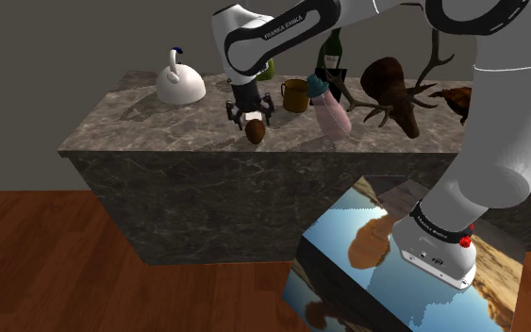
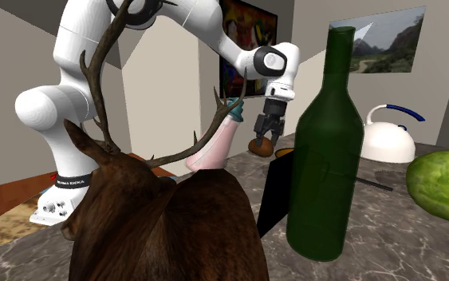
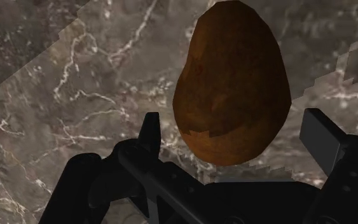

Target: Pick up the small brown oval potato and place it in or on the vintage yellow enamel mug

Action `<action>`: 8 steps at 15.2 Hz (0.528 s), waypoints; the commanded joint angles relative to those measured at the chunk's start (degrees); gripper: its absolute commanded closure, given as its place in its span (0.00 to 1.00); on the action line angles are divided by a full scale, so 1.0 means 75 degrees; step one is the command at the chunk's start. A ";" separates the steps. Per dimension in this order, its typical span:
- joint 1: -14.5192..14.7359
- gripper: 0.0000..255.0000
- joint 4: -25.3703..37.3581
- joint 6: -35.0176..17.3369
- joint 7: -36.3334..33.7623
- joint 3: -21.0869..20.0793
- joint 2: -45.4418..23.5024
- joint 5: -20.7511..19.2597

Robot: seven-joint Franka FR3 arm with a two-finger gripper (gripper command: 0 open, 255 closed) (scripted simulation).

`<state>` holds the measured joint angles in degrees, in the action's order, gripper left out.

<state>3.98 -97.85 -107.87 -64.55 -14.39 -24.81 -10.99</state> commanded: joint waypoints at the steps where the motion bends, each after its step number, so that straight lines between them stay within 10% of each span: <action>1: -0.0011 0.00 -0.0100 -0.0097 -0.0005 0.0005 0.0008 -0.0006; 7: -0.0011 0.00 -0.0098 -0.0095 -0.0005 0.0005 0.0007 -0.0006; 8: -0.0011 1.00 -0.0098 -0.0095 -0.0005 0.0005 0.0007 -0.0006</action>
<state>3.90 -98.55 -108.58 -64.58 -14.36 -24.72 -11.03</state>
